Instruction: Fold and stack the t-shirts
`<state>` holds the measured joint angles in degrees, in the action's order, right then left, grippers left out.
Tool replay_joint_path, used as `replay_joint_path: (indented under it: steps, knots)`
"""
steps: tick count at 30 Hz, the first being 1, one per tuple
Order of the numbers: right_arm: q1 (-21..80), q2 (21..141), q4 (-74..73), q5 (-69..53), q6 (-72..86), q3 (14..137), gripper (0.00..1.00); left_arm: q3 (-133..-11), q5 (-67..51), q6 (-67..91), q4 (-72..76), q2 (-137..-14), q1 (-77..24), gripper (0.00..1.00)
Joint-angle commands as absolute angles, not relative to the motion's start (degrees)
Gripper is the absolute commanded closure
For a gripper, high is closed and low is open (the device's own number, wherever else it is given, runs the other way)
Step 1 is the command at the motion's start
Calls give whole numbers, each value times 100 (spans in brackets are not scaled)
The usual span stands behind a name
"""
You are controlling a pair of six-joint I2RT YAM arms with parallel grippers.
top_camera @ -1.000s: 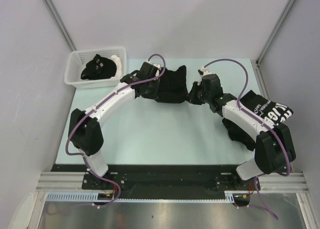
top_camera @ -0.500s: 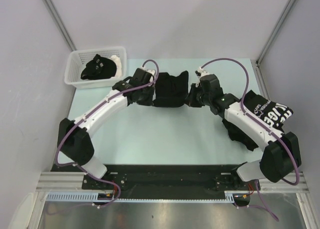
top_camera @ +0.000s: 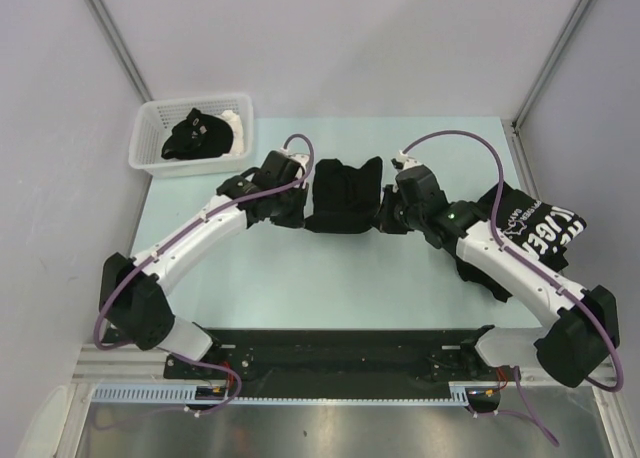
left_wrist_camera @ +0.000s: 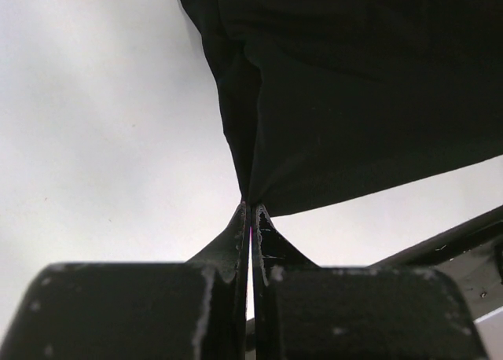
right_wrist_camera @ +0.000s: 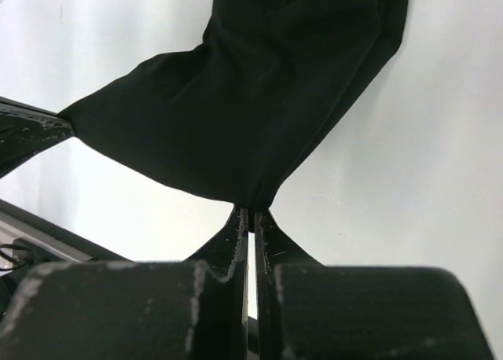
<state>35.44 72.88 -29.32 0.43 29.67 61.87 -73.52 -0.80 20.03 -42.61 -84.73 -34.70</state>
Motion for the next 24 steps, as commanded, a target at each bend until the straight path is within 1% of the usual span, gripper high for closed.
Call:
replay_joint_path:
  steps: [1, 11, 16, 24]
  knots:
    - [3525, 7101, -2892, 562, 2953, 6187, 100, -7715, 165, 1908, -4280, -8419, -3454, 100]
    - [2778, 7689, -1653, 290, 2523, 6240, 100, -9061, 536, 1582, -4228, -9667, -3419, 100]
    - [2400, 8173, -1302, 80, 2294, 6556, 100, -9649, 764, 1433, -4315, -10151, -3261, 100]
    - [2233, 9096, -1046, -228, 1943, 7162, 100, -9993, 852, 1222, -4087, -10792, -2962, 100]
